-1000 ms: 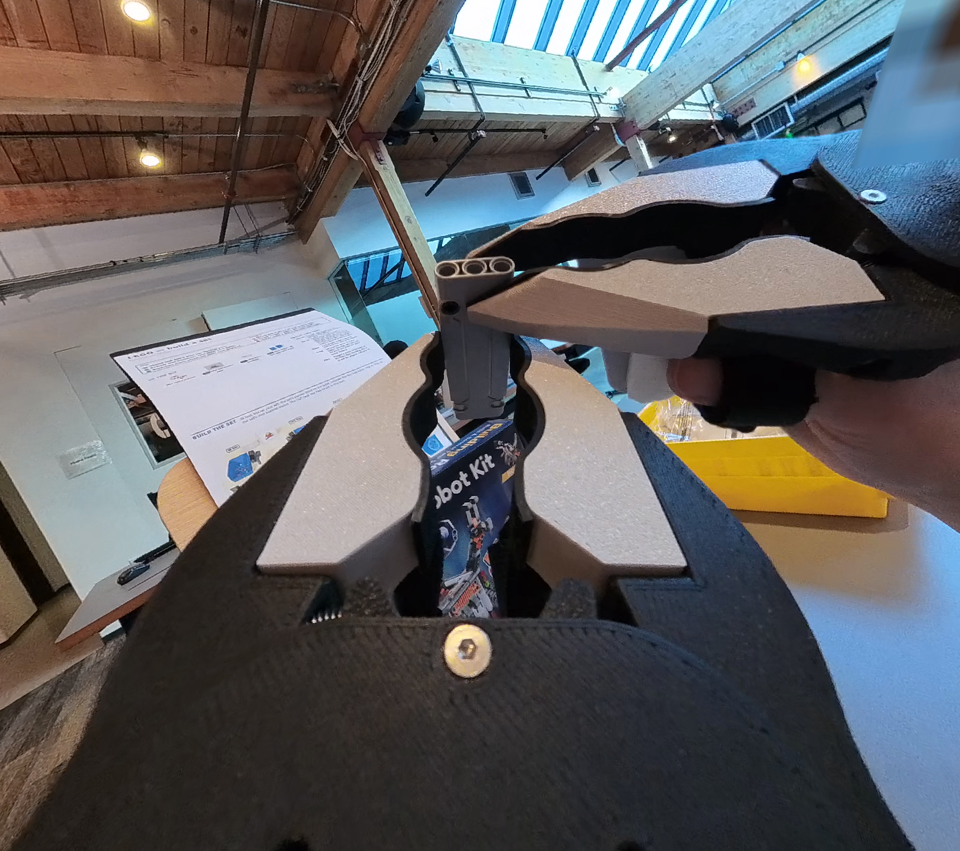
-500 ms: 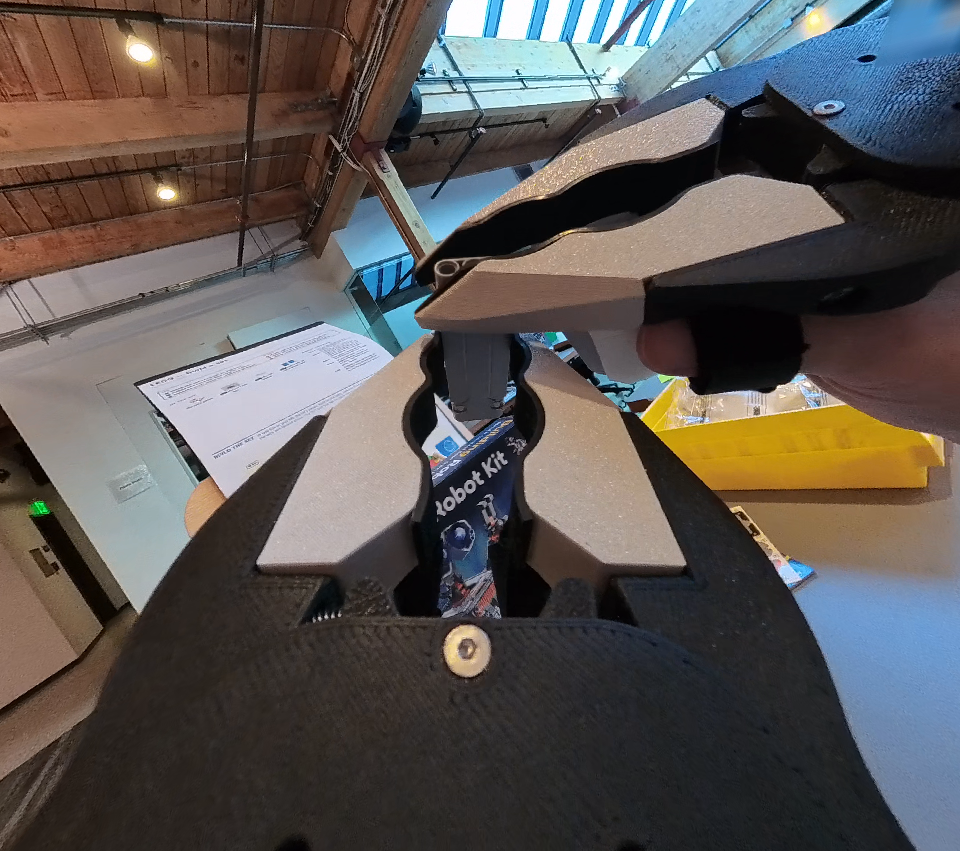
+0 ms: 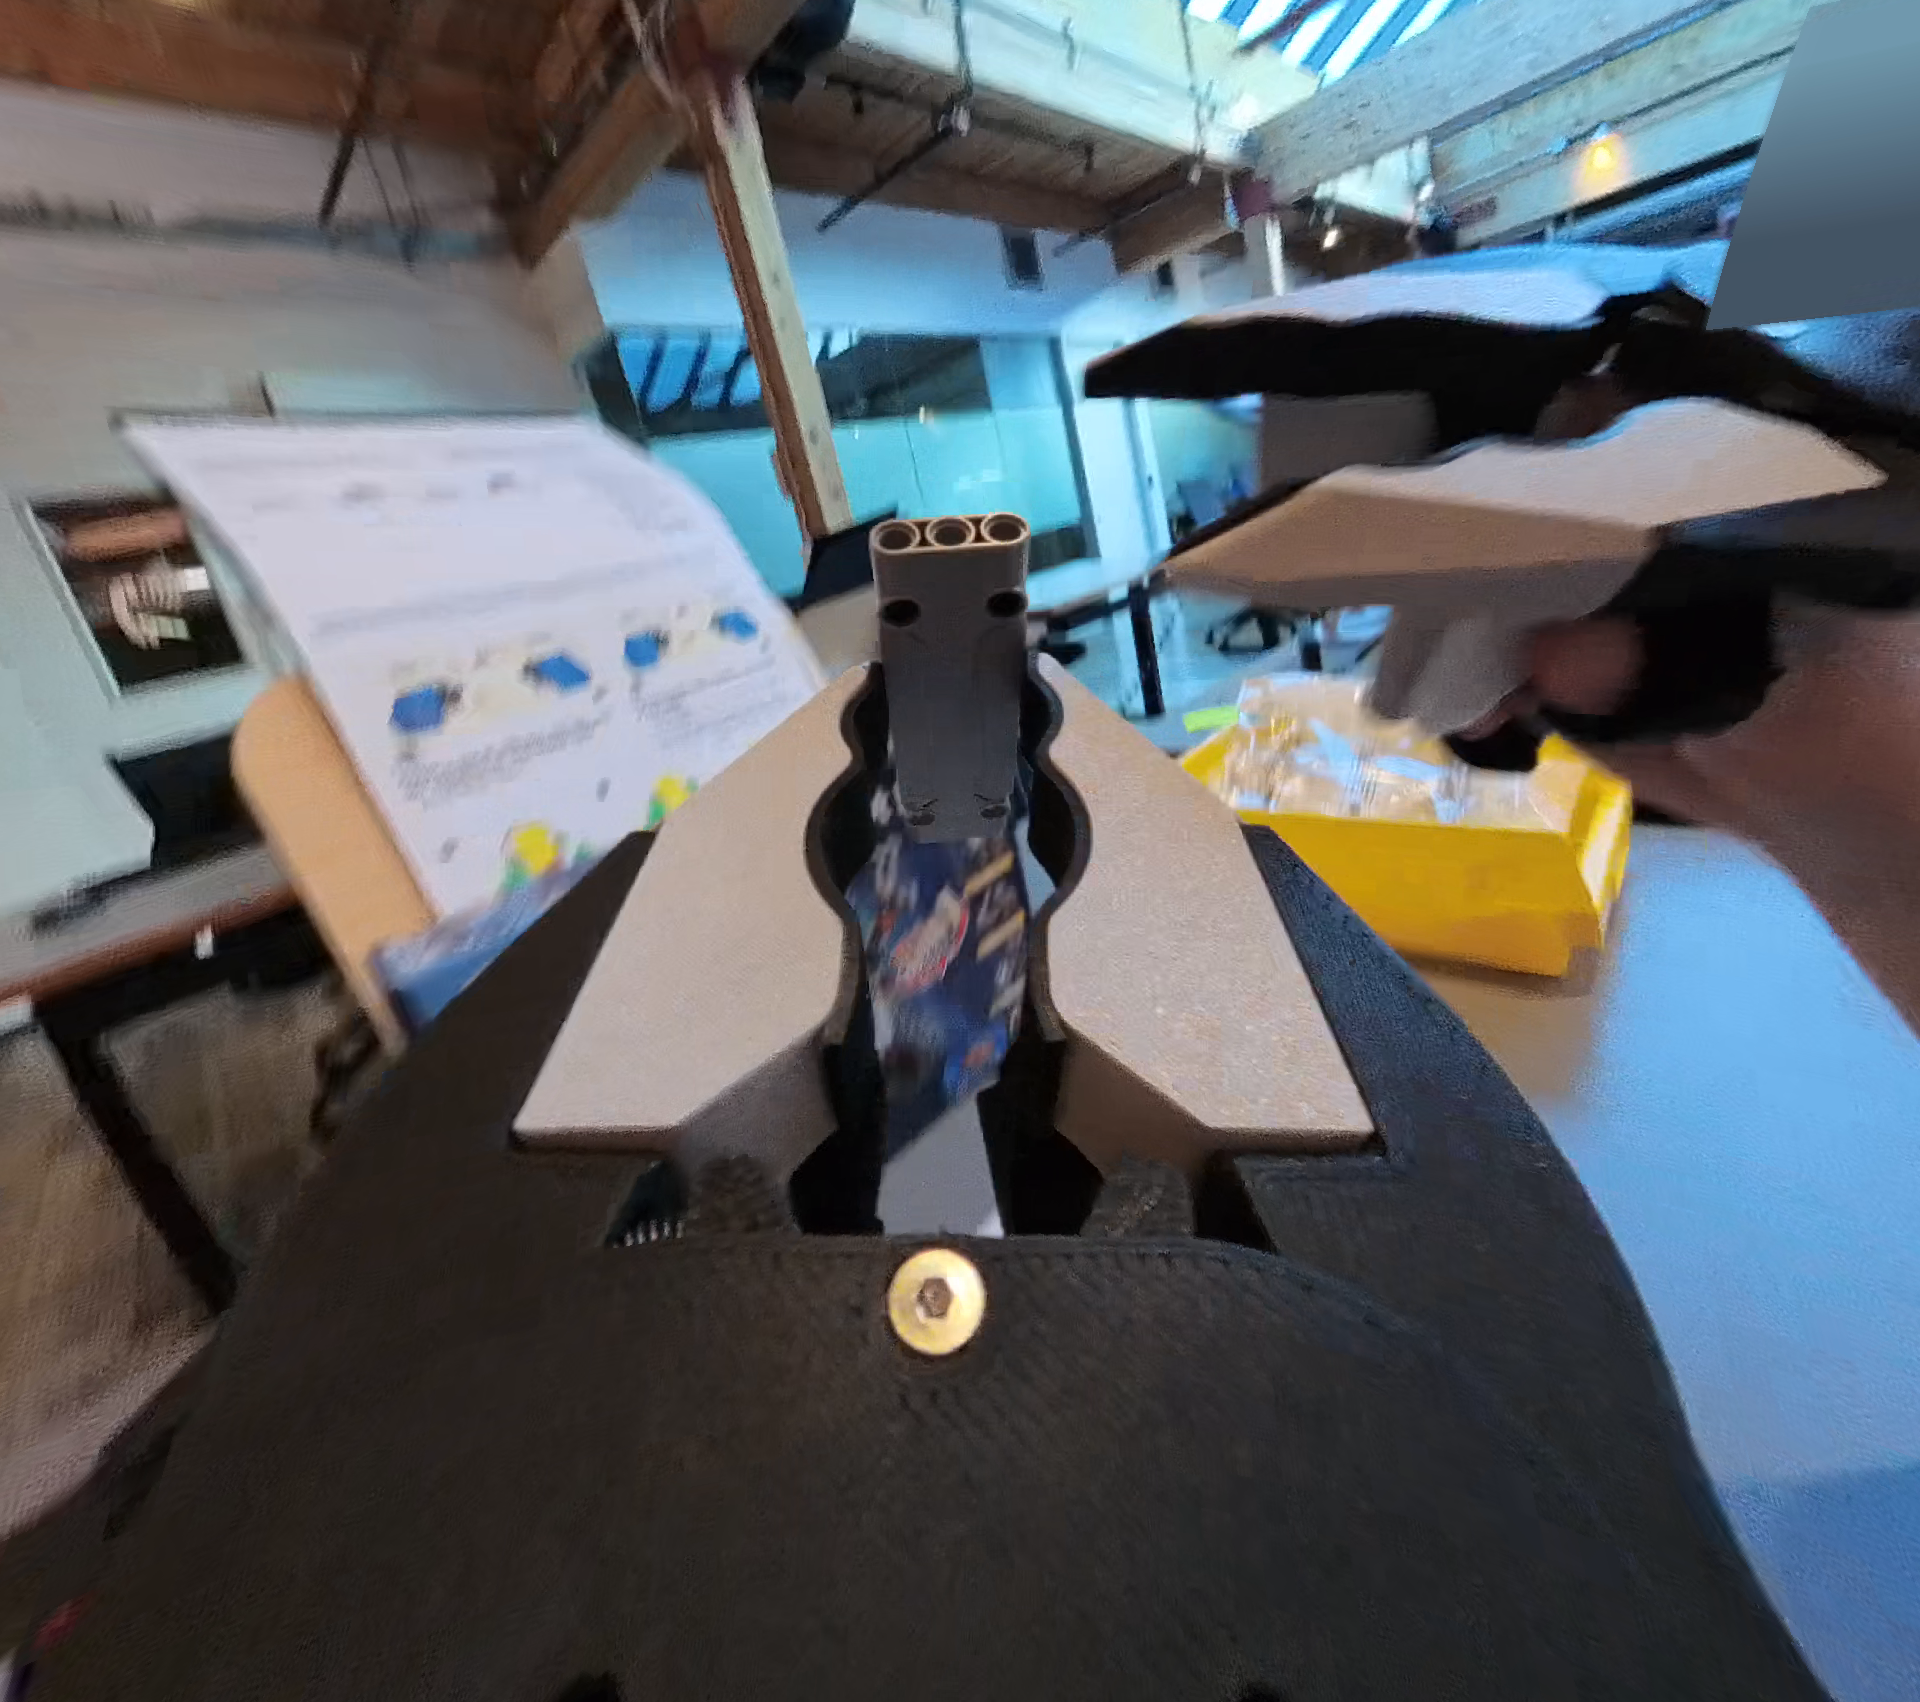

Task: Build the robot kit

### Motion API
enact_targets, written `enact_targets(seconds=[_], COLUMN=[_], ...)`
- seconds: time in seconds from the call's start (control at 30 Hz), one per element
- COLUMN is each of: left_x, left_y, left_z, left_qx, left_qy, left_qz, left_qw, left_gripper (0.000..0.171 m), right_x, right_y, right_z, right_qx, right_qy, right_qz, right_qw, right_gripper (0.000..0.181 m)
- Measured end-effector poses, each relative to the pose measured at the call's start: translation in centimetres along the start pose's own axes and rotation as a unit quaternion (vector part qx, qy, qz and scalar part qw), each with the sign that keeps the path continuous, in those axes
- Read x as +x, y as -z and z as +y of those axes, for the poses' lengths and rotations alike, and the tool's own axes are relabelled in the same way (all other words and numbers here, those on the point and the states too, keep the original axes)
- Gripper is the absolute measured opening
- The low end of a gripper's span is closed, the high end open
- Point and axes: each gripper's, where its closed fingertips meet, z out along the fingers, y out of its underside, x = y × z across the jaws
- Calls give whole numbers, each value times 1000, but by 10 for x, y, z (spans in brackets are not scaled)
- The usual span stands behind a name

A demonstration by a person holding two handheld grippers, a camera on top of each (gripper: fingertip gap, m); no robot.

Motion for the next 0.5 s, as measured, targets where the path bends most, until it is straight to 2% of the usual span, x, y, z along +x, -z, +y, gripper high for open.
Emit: enact_targets(seconds=[0.1,0.2,0.27,0.4,0.5], left_x=[-53,-102,-113,-101,-86], left_y=[48,121,165,215,229], left_z=[35,69,91,138,159], left_qx=[-135,-268,-329,-375,-372], left_qy=[36,28,48,104,130], left_qz=[-19,-103,-154,-203,-210], left_qw=[990,957,931,898,895], left_gripper=[23,23,23,23,23], right_x=[7,20,20,9,-16], right_y=[0,-8,-17,-34,-48], right_z=[10,34,59,102,126], right_qx=[-7,-37,-78,-138,-173], right_qy=[-22,-15,-19,-26,-22], right_qz=[-14,13,15,9,-33], right_qw=[1000,999,997,990,984], right_gripper=[51,45,45,39,39])
